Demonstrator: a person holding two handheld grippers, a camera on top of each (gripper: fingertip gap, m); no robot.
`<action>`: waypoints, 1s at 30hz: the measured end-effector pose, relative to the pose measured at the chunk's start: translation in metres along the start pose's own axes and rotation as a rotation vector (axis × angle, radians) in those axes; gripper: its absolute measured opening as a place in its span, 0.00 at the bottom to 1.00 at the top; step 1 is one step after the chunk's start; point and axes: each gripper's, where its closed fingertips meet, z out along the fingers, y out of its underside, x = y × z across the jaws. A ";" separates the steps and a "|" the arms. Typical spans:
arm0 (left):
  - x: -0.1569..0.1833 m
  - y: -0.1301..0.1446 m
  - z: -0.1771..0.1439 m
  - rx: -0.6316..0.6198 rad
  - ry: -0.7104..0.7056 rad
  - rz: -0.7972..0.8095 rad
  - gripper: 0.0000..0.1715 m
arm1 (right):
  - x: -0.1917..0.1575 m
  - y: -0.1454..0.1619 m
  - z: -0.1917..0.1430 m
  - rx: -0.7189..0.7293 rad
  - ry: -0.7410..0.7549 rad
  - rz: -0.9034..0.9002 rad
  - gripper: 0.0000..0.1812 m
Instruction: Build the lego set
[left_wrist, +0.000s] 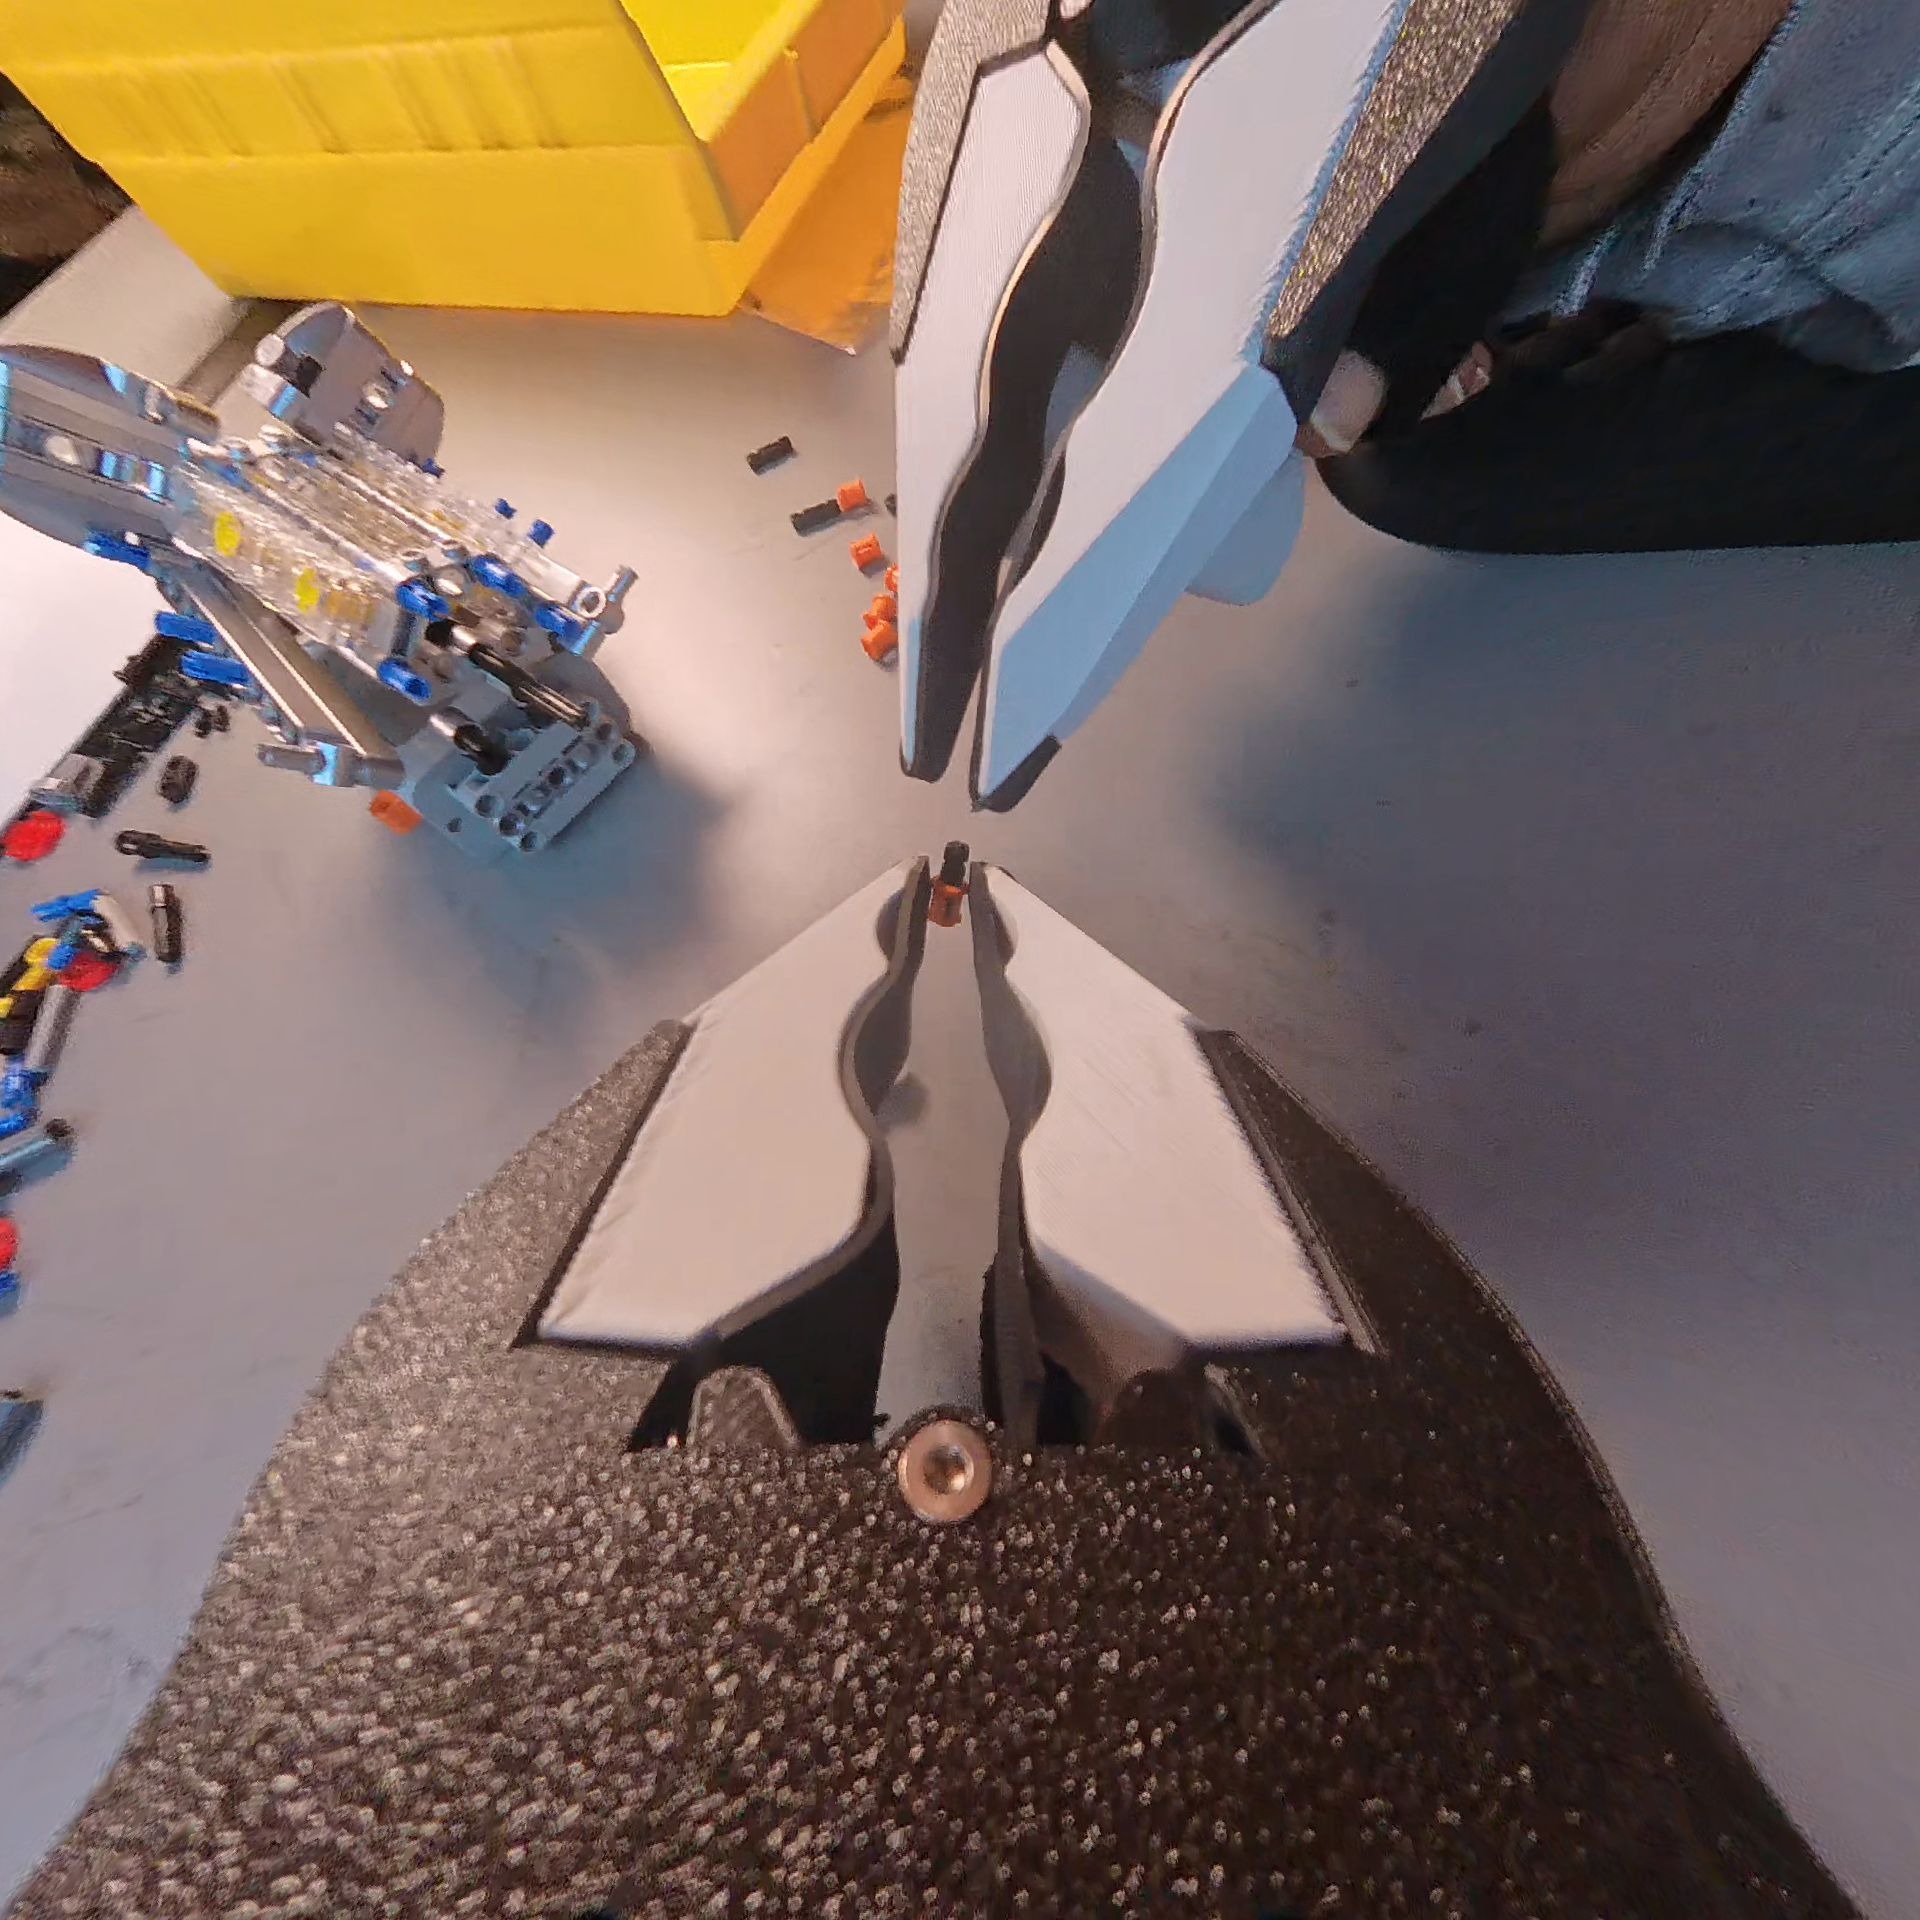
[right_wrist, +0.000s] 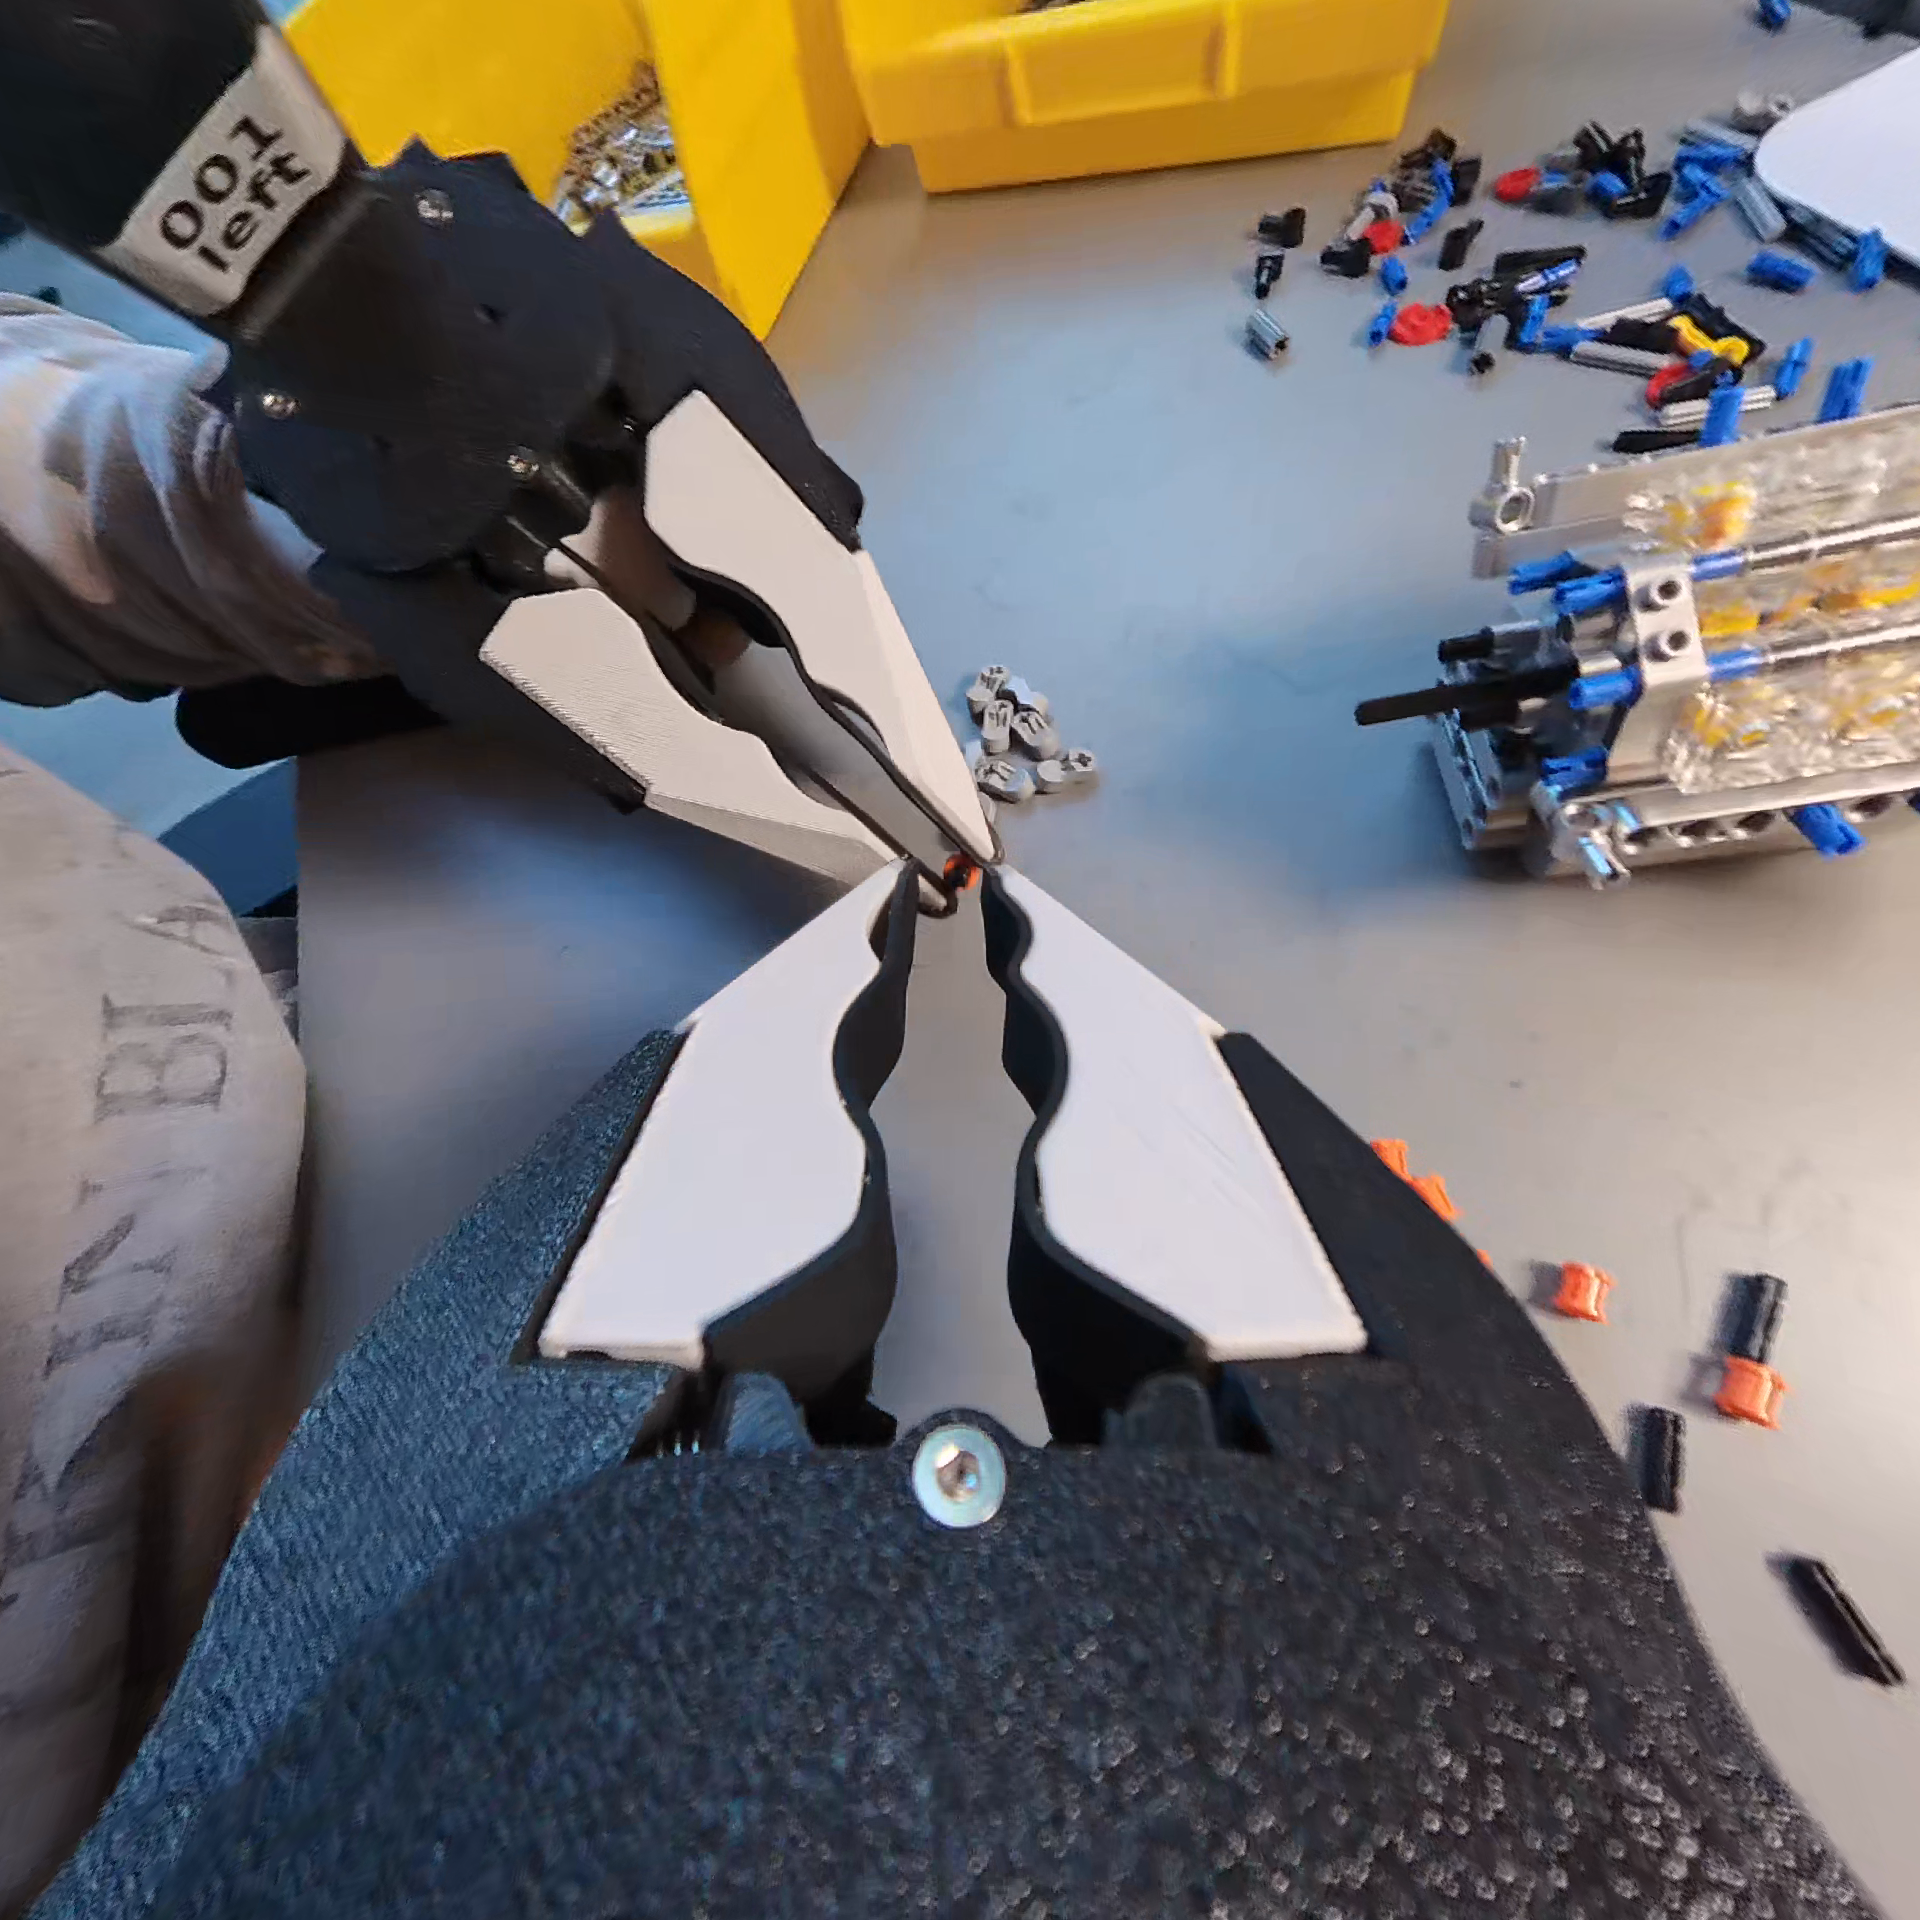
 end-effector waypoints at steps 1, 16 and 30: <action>-0.002 -0.002 0.000 0.008 -0.019 0.016 0.03 | 0.003 0.000 0.000 -0.002 0.014 0.014 0.06; -0.006 -0.024 -0.009 0.080 -0.212 0.297 0.03 | -0.005 -0.009 -0.005 0.070 -0.101 0.138 0.02; -0.010 -0.023 -0.011 0.050 -0.270 0.374 0.03 | -0.005 -0.012 -0.003 0.088 -0.115 0.198 0.03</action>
